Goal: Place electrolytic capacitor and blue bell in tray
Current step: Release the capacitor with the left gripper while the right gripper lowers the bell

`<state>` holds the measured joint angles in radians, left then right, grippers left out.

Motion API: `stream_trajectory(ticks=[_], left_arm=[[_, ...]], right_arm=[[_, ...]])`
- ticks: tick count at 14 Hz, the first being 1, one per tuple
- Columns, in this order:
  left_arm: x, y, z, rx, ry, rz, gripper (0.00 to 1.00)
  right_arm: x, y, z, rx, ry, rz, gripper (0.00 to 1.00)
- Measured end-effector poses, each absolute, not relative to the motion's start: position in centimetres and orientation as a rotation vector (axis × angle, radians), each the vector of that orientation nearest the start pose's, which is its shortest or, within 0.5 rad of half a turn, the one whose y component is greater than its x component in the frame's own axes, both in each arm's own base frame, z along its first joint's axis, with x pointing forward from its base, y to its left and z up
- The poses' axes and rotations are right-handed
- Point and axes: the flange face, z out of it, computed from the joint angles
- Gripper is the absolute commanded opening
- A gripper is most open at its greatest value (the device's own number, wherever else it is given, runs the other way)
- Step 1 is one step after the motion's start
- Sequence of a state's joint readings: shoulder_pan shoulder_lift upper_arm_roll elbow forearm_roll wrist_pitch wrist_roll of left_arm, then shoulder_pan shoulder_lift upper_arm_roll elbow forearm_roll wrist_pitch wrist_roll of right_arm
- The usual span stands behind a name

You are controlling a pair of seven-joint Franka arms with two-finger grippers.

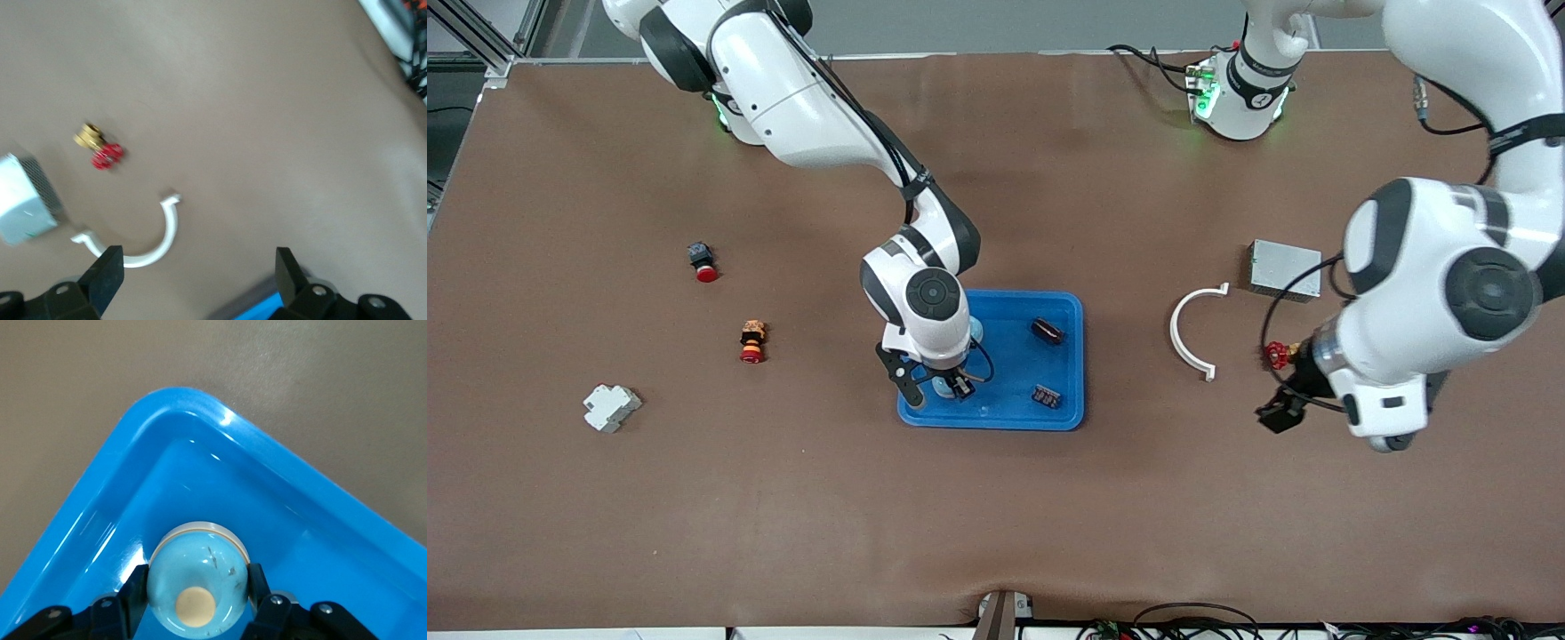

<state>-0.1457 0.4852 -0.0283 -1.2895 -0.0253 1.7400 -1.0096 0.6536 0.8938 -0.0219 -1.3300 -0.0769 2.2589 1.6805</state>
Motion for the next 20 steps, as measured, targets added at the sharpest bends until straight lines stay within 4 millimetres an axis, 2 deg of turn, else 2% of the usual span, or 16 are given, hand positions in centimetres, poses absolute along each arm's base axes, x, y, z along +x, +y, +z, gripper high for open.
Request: stream_trajectory(ticks=[2, 5, 7, 9, 10, 11, 12, 17, 20], left_arm=[[68.6, -6.3, 47.8, -2.934, -1.175, 0.109, 1.0], [67.1, 1.3, 50.1, -3.037, -0.924, 0.117, 1.0], [65.9, 4.7, 51.7, -3.097, -0.739, 0.103, 1.0], [64.9, 6.8, 53.2, -3.145, -0.541, 0.071, 1.0], [64.5, 7.6, 54.0, -3.161, -0.453, 0.049, 1.0], [64.1, 8.0, 55.0, -3.169, -0.395, 0.024, 1.0], [63.7, 8.1, 56.1, -3.172, -0.364, -0.004, 1.0], [60.1, 6.8, 63.4, -3.167, -0.321, -0.181, 1.0], [57.6, 6.3, 64.9, -3.164, -0.318, -0.193, 1.0]], right_arm=[[60.1, 44.3, 19.5, -2.754, 1.496, -0.136, 0.0], [60.2, 44.5, 19.7, -2.73, 1.505, -0.144, 0.0], [60.3, 44.6, 19.6, -2.714, 1.512, -0.149, 0.0], [60.3, 44.6, 19.4, -2.707, 1.516, -0.151, 0.0], [60.3, 44.6, 19.4, -2.705, 1.517, -0.151, 0.0], [60.3, 44.6, 19.4, -2.704, 1.517, -0.151, 0.83], [60.3, 44.6, 19.4, -2.704, 1.517, -0.152, 1.0], [59.3, 45.9, 18.6, -2.725, 1.483, -0.157, 1.0], [59.7, 45.9, 19.2, -2.726, 1.47, -0.173, 1.0]])
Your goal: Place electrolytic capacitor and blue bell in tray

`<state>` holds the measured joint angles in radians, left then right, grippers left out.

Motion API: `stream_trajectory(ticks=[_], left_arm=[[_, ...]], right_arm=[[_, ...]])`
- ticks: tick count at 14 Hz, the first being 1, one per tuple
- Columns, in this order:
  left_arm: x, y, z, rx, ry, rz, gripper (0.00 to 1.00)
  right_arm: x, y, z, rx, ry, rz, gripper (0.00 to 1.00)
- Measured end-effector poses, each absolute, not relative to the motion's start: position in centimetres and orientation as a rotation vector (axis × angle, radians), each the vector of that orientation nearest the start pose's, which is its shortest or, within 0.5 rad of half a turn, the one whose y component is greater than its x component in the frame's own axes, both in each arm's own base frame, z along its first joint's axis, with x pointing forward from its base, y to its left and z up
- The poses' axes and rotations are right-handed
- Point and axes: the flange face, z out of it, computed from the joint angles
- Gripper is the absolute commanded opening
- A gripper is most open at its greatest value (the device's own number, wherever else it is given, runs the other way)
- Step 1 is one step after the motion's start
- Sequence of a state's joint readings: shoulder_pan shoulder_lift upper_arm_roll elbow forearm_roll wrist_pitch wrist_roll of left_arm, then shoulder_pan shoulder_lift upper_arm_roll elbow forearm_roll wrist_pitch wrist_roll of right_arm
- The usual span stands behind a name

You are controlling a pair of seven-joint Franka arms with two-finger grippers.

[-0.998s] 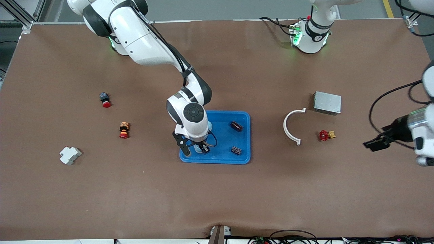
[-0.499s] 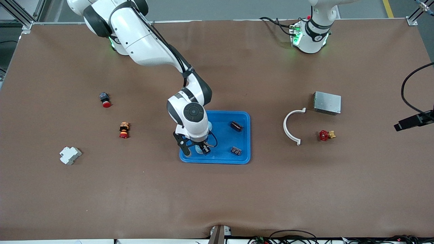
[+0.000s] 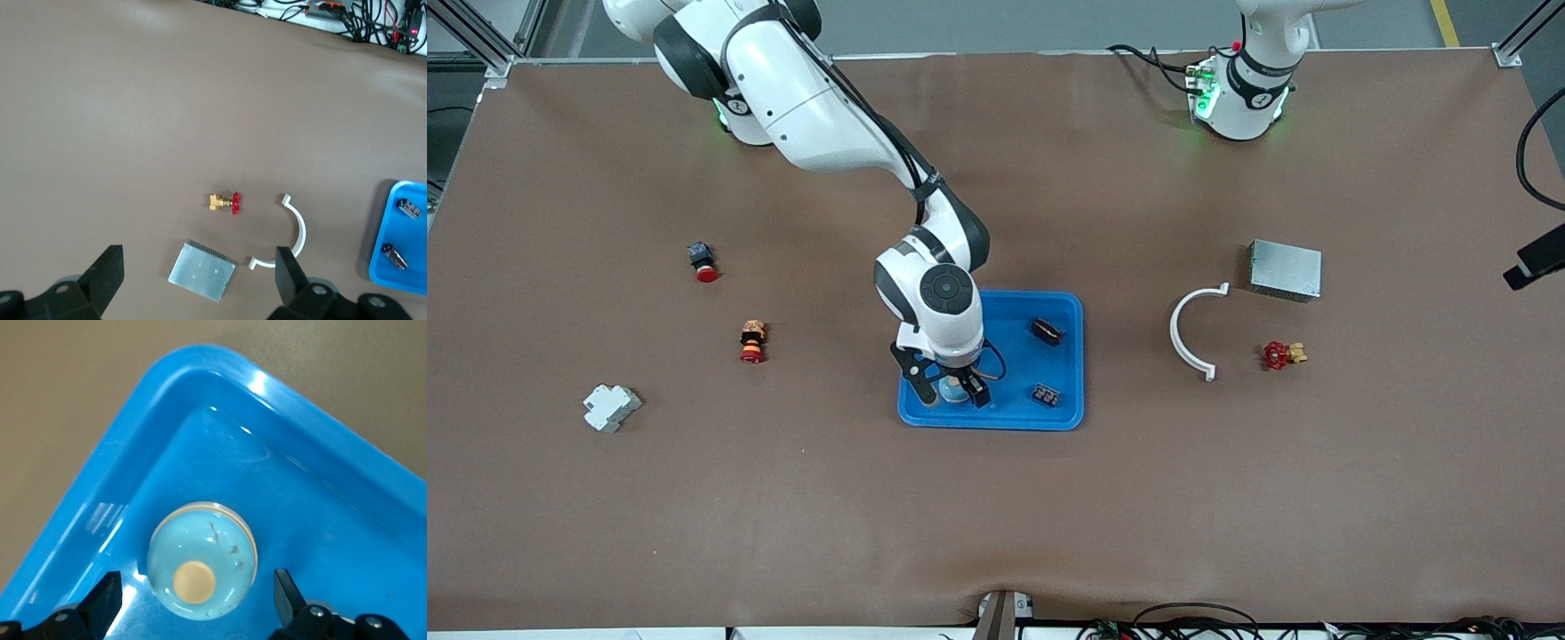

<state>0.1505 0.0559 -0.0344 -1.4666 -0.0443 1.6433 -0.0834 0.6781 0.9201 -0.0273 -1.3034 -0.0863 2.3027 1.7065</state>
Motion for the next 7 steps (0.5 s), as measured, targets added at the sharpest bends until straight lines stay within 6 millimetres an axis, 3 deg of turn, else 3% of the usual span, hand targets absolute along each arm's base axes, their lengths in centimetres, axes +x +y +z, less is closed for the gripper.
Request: stream_trajectory(ticks=[3, 7], left_arm=[[55.6, 6.1, 66.0, -3.162, -0.314, -0.194, 1.0], [53.8, 4.0, 67.8, -3.166, -0.253, -0.197, 1.0]], right_arm=[[60.7, 45.3, 21.1, -2.818, 1.412, -0.158, 1.0], [63.7, 42.3, 26.6, -2.95, 1.271, -0.111, 1.0]])
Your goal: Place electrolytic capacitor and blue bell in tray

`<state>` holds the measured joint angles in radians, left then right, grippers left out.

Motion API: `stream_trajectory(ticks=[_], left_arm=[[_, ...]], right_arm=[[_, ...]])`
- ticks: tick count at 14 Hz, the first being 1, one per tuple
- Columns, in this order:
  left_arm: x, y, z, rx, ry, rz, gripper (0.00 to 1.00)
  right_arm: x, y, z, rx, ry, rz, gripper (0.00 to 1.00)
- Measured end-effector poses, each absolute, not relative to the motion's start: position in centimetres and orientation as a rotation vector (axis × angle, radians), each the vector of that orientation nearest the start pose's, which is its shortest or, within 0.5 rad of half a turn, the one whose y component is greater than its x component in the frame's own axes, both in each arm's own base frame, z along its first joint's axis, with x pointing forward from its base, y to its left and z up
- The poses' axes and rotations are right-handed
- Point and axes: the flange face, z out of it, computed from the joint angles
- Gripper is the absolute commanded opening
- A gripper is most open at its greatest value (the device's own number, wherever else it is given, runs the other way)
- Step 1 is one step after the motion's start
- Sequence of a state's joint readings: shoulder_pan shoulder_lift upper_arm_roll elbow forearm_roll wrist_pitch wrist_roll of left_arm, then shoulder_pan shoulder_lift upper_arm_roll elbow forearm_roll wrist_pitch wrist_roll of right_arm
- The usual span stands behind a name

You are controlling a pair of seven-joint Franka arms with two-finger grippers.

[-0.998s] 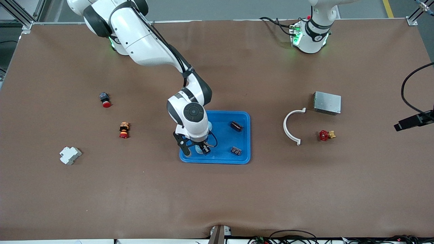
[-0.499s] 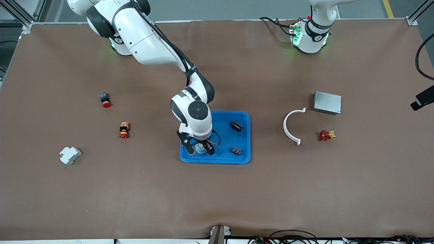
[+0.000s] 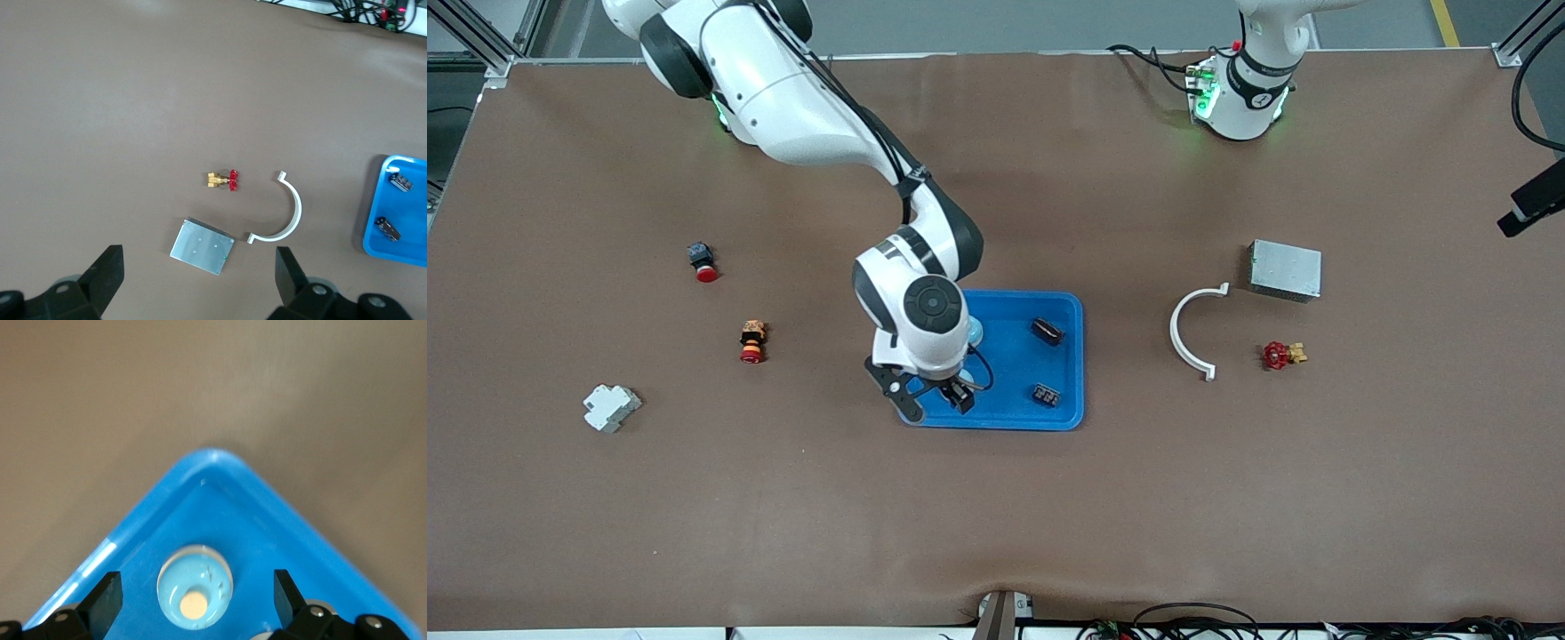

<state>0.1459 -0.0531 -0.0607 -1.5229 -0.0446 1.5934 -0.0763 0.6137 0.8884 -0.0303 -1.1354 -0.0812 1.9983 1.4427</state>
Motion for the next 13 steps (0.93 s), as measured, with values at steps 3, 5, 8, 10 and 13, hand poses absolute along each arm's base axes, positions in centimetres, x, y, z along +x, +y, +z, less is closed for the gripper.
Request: stream_trajectory(ticks=[3, 5, 8, 10, 13], left_arm=[[53.1, 1.6, 69.1, -3.168, -0.186, -0.232, 1.0], [53.0, -0.4, 69.3, -3.171, -0.134, -0.238, 1.0], [53.1, -1.3, 69.1, -3.173, -0.111, -0.232, 1.0], [53.4, -1.2, 68.8, -3.174, -0.113, -0.227, 1.0], [53.5, -1.2, 68.8, -3.174, -0.112, -0.231, 1.0]], right_arm=[[65.6, 37.7, 29.4, -3.123, 0.959, -0.032, 1.0], [67.3, 34.0, 31.4, -3.186, 0.761, -0.004, 1.0], [70.0, 27.4, 35.4, -3.208, 0.536, -0.02, 1.0], [70.9, 23.5, 37.2, -3.234, 0.389, 0.014, 1.0], [72.3, 17.6, 39.3, -3.241, 0.221, 0.008, 1.0]])
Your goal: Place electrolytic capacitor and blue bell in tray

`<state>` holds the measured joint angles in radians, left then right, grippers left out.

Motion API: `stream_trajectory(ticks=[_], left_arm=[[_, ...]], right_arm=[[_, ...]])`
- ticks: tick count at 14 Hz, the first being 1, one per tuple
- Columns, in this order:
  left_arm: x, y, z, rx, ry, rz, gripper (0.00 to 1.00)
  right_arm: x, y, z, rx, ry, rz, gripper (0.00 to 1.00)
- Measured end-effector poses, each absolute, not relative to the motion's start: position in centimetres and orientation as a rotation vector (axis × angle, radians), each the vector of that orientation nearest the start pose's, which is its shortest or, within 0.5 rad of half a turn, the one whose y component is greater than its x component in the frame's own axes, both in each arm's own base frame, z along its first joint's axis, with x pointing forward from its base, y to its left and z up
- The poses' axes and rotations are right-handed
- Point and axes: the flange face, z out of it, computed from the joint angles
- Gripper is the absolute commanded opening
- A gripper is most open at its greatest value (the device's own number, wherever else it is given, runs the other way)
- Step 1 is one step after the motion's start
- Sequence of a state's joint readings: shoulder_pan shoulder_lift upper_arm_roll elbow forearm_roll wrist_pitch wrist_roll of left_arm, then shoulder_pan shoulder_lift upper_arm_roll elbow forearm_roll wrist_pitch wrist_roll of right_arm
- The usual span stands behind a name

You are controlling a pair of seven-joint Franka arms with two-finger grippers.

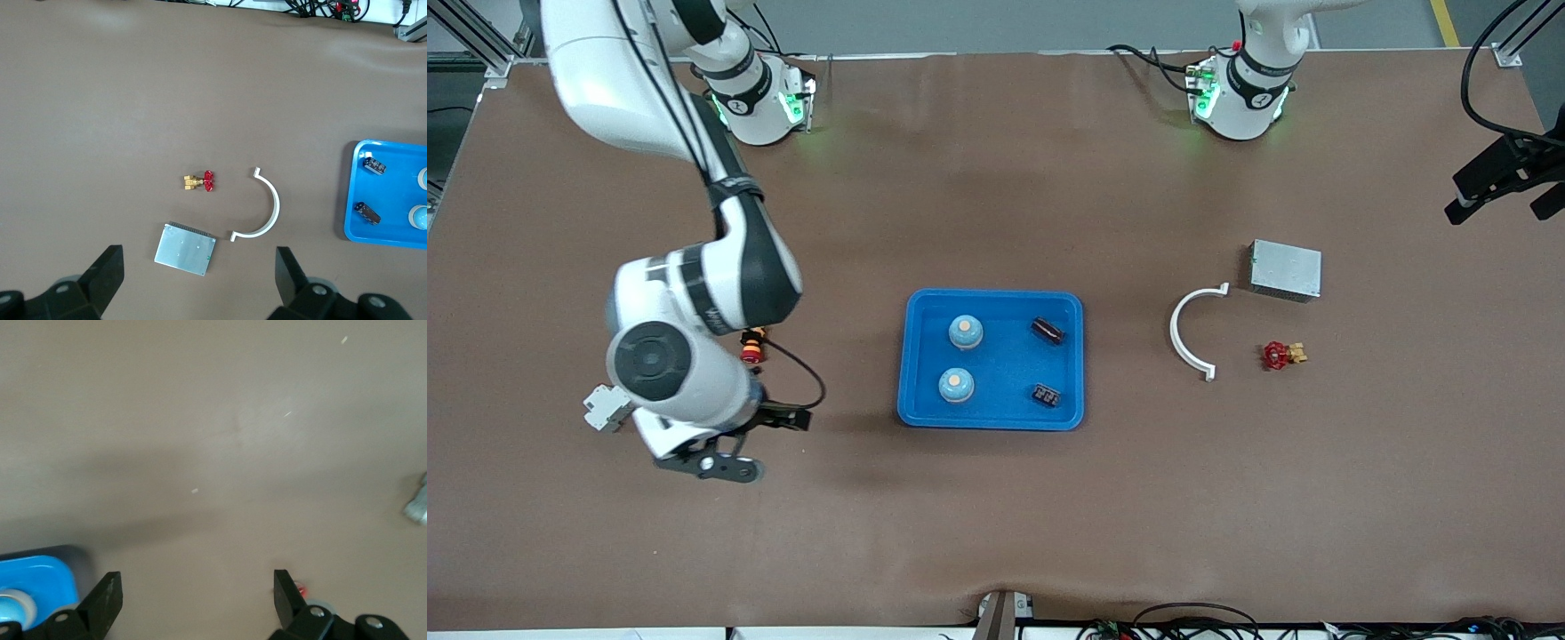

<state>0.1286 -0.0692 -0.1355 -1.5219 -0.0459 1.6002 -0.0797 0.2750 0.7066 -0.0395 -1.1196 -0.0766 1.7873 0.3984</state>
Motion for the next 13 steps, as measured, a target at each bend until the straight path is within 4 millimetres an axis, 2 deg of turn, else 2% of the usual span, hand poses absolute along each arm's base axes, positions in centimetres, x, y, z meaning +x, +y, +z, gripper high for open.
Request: stream_trajectory(ticks=[3, 6, 9, 11, 13], left_arm=[[53.8, -1.7, 68.8, -3.222, -0.106, -0.261, 1.0], [55.2, -3.4, 66.5, -3.246, -0.061, -0.206, 1.0], [56.4, -4.9, 64.5, -3.207, -0.004, -0.17, 1.0], [56.5, -4.4, 64.8, -3.194, -0.015, -0.186, 1.0], [56.5, -3.9, 65.0, -3.177, -0.025, -0.194, 1.0]], right_arm=[[73.2, 11.8, 41.8, -3.229, 0.258, -0.034, 1.0], [73.2, 6.1, 44.1, -3.227, 0.291, -0.021, 1.0], [72.6, 2.5, 46.6, -3.226, 0.295, -0.021, 1.0], [71.9, 0.6, 49.2, -3.231, 0.2, -0.05, 1.0], [70.6, -2.2, 51.6, -3.235, 0.116, -0.048, 1.0]])
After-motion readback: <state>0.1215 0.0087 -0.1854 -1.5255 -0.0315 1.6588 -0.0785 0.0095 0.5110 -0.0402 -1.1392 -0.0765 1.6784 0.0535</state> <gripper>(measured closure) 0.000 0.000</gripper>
